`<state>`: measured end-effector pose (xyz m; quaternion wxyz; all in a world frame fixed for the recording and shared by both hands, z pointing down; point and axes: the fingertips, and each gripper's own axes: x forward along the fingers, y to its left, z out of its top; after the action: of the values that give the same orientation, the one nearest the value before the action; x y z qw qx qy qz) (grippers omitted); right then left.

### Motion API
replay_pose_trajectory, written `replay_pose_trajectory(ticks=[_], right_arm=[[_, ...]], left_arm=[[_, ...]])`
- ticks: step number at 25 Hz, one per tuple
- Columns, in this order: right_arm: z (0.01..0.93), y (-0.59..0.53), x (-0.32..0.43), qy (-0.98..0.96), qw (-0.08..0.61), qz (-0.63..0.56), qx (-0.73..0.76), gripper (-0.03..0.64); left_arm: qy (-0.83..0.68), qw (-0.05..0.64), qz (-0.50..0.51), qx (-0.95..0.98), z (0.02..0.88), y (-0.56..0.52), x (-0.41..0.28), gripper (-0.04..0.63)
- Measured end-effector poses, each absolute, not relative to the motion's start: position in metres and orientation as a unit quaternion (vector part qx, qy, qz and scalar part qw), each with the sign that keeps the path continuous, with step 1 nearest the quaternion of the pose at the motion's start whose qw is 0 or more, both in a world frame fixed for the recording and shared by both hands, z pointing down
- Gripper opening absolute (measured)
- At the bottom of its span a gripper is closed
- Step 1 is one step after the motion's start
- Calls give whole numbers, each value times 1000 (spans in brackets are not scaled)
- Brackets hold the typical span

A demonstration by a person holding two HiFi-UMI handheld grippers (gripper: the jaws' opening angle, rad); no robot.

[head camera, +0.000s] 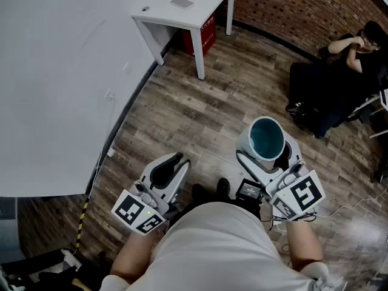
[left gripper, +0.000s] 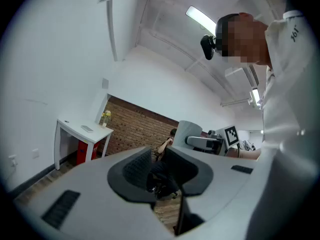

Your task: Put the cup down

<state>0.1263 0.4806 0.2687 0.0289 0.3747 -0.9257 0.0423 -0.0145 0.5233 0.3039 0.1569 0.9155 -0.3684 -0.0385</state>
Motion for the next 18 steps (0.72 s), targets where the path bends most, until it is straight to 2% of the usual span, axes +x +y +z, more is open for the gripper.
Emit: replay_pose_trajectory(ticks=[18], right_arm=[[278,471,121,-920,42,66,385,373]], left_arm=[[-369,169,-34,913,302,524,-23,83]])
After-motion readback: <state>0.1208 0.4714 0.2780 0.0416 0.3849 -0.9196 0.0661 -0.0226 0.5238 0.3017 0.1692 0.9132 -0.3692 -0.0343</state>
